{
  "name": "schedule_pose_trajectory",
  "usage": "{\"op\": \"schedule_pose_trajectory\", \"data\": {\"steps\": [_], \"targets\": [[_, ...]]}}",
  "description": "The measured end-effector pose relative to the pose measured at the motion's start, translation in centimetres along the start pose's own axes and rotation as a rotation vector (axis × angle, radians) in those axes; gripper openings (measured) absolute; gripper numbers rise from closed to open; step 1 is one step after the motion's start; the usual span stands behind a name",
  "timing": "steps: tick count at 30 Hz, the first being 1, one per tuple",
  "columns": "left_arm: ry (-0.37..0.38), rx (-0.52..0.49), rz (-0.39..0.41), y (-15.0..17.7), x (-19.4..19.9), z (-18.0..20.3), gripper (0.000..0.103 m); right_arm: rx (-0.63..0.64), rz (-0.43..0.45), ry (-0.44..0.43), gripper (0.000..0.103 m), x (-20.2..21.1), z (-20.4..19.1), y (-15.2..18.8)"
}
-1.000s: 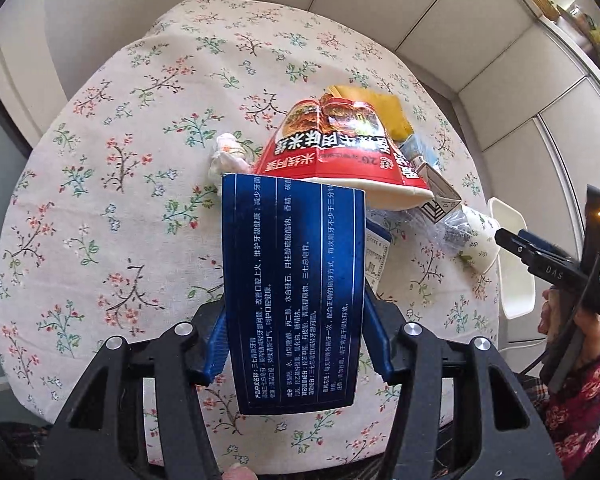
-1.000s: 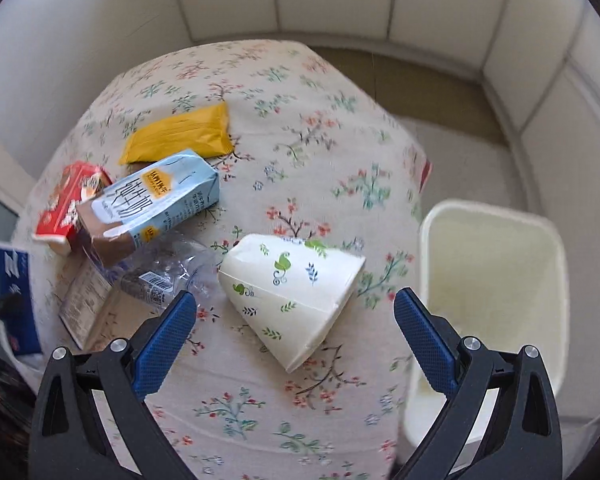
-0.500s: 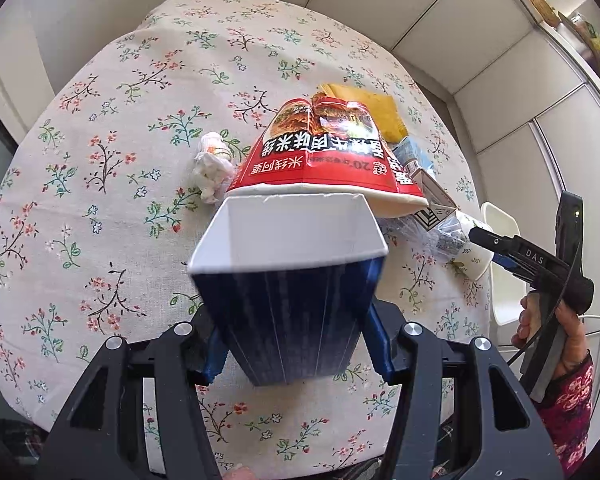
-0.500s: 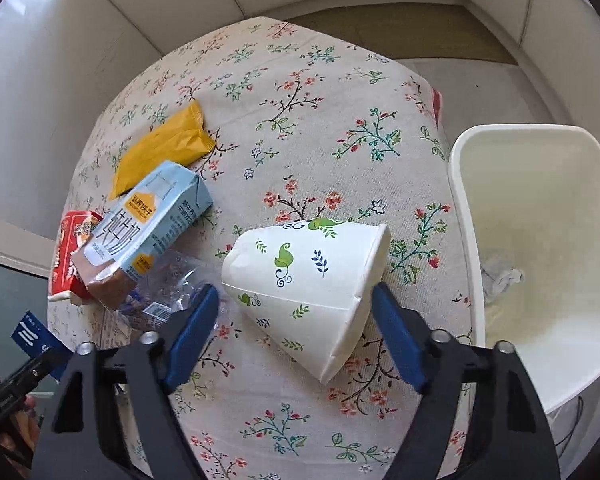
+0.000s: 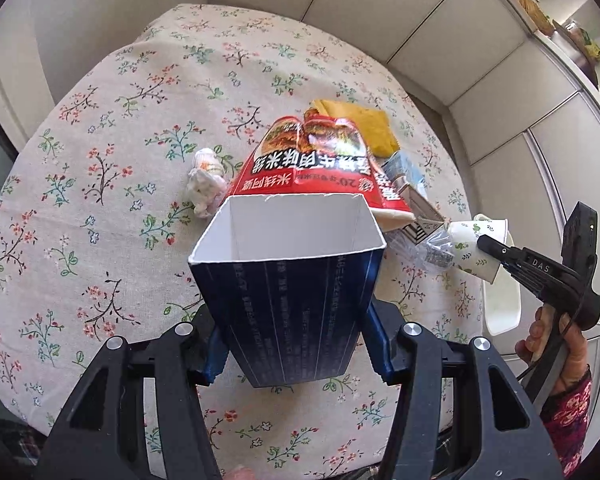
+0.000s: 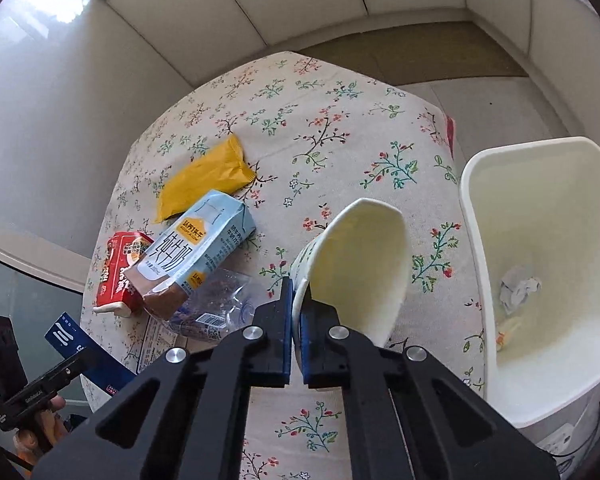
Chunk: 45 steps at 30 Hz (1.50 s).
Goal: Collect trash
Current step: 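Grasp the white paper cup with the right gripper while the left gripper holds the blue box, then carry the paper cup over the white bin and open the right gripper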
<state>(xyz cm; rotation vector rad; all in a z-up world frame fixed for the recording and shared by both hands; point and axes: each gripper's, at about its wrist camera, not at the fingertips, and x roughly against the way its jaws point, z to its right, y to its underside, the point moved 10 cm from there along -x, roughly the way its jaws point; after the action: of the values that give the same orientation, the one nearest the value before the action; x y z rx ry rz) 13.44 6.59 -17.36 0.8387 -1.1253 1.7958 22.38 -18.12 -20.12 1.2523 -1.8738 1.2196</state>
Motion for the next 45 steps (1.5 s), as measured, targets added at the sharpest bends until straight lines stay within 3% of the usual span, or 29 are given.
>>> {"op": "schedule_pose_trajectory", "data": {"steps": [14, 23, 35, 37, 38, 39, 41, 45], "targets": [[0.057, -0.036, 0.059, -1.3, 0.6, 3.6, 0.053, 0.016, 0.189, 0.021, 0.003, 6.1, 0.8, -2.2], [0.085, -0.073, 0.072, -1.4, 0.2, 6.7, 0.053, -0.049, 0.341, 0.175, 0.003, 10.6, 6.0, -3.7], [0.114, -0.116, 0.068, -1.3, -1.2, 11.1, 0.053, -0.148, 0.388, 0.377, 0.009, 13.5, 12.6, -3.1], [0.123, -0.125, 0.072, -1.3, -1.4, 12.1, 0.053, -0.142, 0.407, 0.409, 0.028, 14.4, 13.1, -3.0], [0.126, -0.131, 0.076, -1.3, -1.5, 12.6, 0.053, -0.14, 0.424, 0.427, 0.05, 15.0, 13.4, -3.0], [0.132, -0.138, 0.079, -1.3, -1.6, 13.2, 0.053, -0.138, 0.444, 0.449, 0.058, 15.7, 13.6, -2.9], [0.144, -0.148, 0.088, -1.3, -1.8, 14.4, 0.053, -0.127, 0.472, 0.484, 0.06, 16.9, 14.0, -2.8], [0.182, -0.188, 0.116, -1.5, -1.9, 17.8, 0.053, -0.136, 0.524, 0.569, 0.081, 19.4, 15.7, -2.3]]}}
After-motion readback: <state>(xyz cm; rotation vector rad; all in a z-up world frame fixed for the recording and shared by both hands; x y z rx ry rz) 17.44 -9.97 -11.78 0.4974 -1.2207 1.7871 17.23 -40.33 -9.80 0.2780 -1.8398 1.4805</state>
